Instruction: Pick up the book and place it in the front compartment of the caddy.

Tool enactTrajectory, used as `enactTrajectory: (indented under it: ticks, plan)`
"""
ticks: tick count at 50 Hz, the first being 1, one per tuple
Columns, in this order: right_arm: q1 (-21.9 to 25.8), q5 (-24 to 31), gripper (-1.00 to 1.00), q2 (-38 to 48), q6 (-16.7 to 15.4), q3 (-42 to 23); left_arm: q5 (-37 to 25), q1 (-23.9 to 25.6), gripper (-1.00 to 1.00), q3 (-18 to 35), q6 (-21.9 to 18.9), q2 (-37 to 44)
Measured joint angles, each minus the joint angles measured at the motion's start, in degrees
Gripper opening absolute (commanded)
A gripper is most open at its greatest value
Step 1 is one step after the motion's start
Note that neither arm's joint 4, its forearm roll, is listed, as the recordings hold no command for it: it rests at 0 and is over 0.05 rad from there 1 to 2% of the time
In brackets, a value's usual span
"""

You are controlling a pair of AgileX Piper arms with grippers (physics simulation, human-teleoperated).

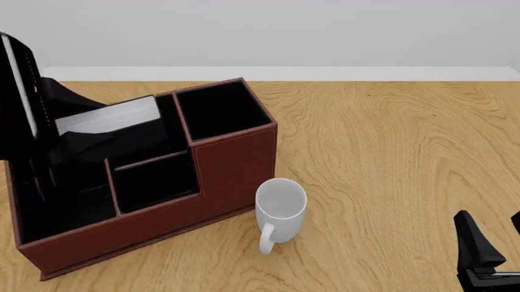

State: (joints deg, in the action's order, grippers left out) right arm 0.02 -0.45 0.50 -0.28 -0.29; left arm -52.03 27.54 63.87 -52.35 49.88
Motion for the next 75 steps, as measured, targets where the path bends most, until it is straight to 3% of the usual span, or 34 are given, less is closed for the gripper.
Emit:
enactTrajectory:
  ticks: [33, 55, 75]
  plan:
    - [0.0, 0.0, 1.00, 0.0, 0.0, 0.0, 5.4, -4.3, -1.00, -2.8, -1.3, 3.6]
    - [0.0, 0.0, 1.00, 0.0, 0.0, 0.0, 8.4, -8.1, -1.00, -2.0, -3.0, 6.9]
    - [0.0, 0.0, 1.00, 0.0, 0.0, 0.0, 10.8, -8.6, -1.00, -1.0, -4.7, 10.1]
